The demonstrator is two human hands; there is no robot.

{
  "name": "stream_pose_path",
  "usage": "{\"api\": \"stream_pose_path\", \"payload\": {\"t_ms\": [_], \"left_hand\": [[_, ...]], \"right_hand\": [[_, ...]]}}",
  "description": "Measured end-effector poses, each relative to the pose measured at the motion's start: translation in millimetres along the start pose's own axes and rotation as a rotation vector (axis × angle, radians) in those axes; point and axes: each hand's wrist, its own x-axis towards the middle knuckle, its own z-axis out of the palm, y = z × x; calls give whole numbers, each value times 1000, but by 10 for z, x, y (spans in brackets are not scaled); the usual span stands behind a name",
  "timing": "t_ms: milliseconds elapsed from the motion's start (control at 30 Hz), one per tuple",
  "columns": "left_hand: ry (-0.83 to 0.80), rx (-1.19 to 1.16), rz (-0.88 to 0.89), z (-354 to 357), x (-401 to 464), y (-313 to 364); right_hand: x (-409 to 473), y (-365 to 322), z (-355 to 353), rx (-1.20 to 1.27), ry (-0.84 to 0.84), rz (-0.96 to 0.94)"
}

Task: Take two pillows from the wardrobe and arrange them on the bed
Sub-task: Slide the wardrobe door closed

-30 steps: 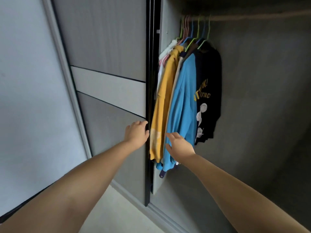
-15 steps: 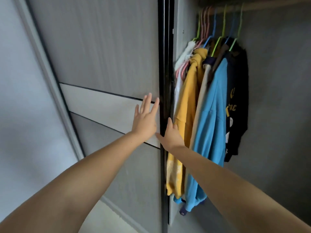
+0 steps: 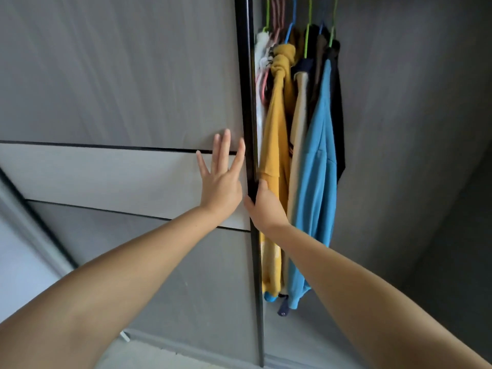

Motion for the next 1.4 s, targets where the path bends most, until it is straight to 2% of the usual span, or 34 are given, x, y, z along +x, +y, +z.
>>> {"api": "stream_pose_path", "payload": {"t_ms": [300,567,733,900,967,1067,1133,1233,1300,1400], "left_hand": [[70,1,178,67,104,593],[90,-102,256,150,207,1566],[7,-165,333,124,264,2236],[-76,-105,470,128,307,2710],[-78,-79,485,139,316,2803],[-36,-52,478,129,331,2864],[-5,-29,481,142,347,2866],[1,9,513,169,366,2855],[60,30,519,177,390,2832],[138,38,560,269,438,2828]], "right_hand": [[-249,476,-570,-174,21,77],[-600,1027,-1314,-284,81,174],[-809,1433,-1810,-314,152,277],[-1033,1843,-2313,-343,241,390],[-1144,1970,-2499,-311,327,409],[-1279,2024,-2725,-308,603,292],[-1289,1987,-2827,-497,696,109],[-1194,1921,-2864,-668,577,-27],[-1119,1961,-2854,-670,513,-4],[-1096,2117,-2949,-605,522,56]]}}
